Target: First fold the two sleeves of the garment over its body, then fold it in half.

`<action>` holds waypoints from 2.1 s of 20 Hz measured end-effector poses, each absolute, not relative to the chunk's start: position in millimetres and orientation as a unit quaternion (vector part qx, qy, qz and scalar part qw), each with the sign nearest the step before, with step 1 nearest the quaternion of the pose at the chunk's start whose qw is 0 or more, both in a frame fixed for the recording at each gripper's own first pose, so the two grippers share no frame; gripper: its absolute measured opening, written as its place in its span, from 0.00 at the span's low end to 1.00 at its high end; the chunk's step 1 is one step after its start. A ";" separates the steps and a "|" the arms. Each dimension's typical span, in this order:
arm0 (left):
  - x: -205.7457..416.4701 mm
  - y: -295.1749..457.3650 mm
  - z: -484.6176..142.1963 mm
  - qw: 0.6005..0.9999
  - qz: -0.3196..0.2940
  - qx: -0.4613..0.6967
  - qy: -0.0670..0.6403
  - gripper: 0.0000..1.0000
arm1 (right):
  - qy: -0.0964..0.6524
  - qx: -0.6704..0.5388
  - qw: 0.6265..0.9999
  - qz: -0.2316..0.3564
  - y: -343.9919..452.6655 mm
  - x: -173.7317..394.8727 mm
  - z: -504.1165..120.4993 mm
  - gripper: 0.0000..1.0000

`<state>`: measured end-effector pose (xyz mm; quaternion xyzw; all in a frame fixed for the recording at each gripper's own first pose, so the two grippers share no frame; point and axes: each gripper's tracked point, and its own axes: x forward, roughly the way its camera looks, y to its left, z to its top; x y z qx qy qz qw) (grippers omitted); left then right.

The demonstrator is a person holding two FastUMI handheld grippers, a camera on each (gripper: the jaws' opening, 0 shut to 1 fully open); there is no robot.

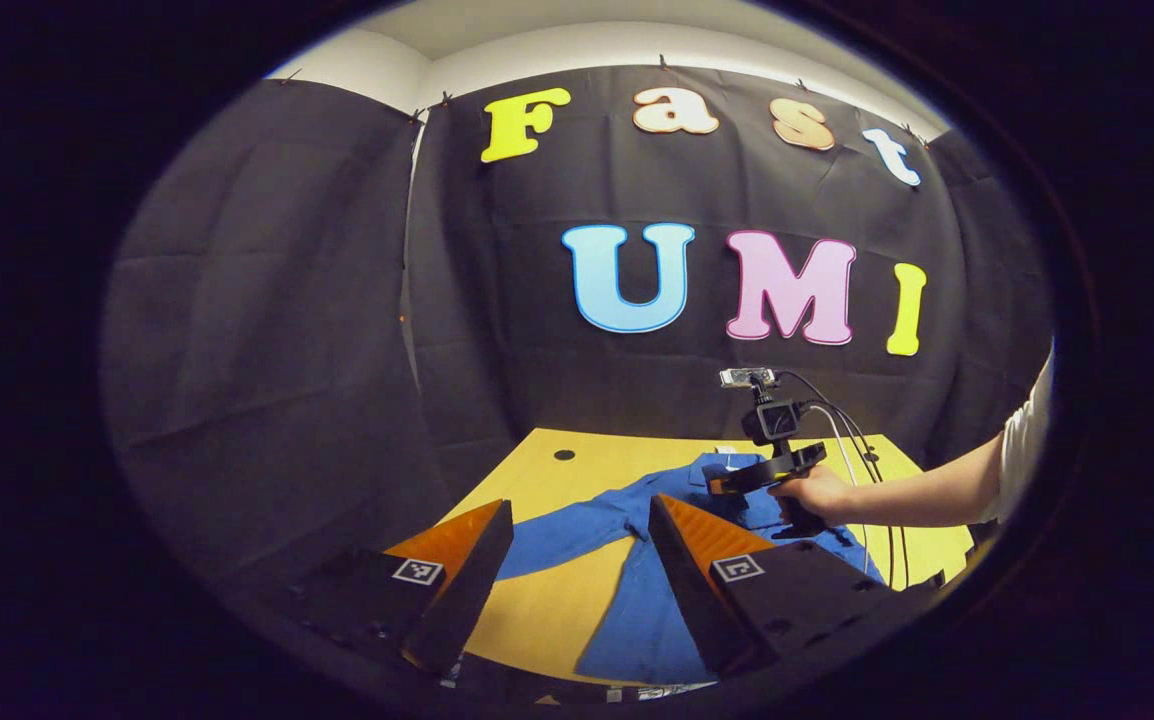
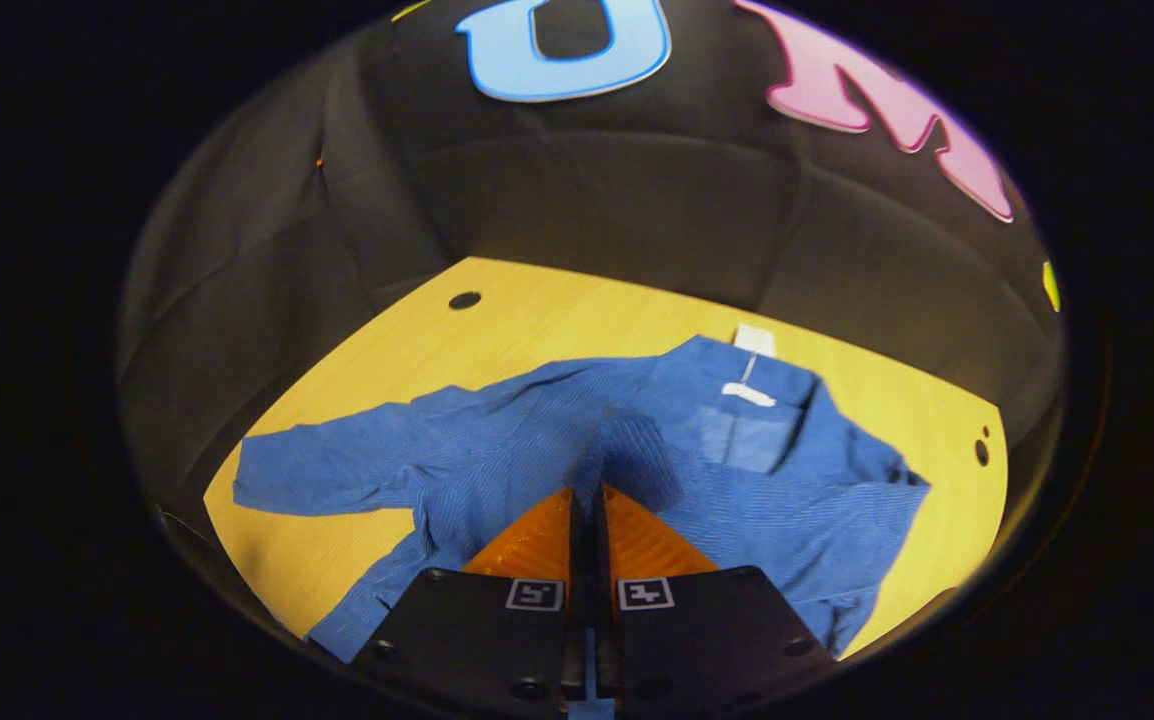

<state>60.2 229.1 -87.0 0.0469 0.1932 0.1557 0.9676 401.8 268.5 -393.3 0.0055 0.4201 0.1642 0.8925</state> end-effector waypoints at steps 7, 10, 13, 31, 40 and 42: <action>23.4 244.8 -110.5 0.950 0.203 0.001 0.237 0.80 | 0.439 0.114 0.865 0.212 346.7 416.5 -418.3 0.15; 21.6 250.2 -119.8 0.947 0.208 -0.026 0.243 0.80 | 0.442 0.119 0.852 0.256 369.5 409.5 -408.8 1.00; 34.6 258.1 -119.3 0.951 0.200 -0.033 0.235 0.80 | 0.425 0.106 0.857 0.271 365.9 405.8 -391.0 0.94; 140.7 380.8 -118.3 0.959 0.224 0.044 0.167 0.81 | 0.226 0.025 0.917 0.327 270.7 254.6 -139.7 0.97; 182.7 436.3 -199.9 0.945 0.209 -0.032 0.250 0.81 | 0.220 0.027 0.951 0.215 202.1 228.7 -123.1 0.97; 185.7 454.2 -230.9 0.932 0.217 -0.027 0.289 0.82 | 0.242 0.056 0.948 0.200 197.7 220.5 -128.8 0.97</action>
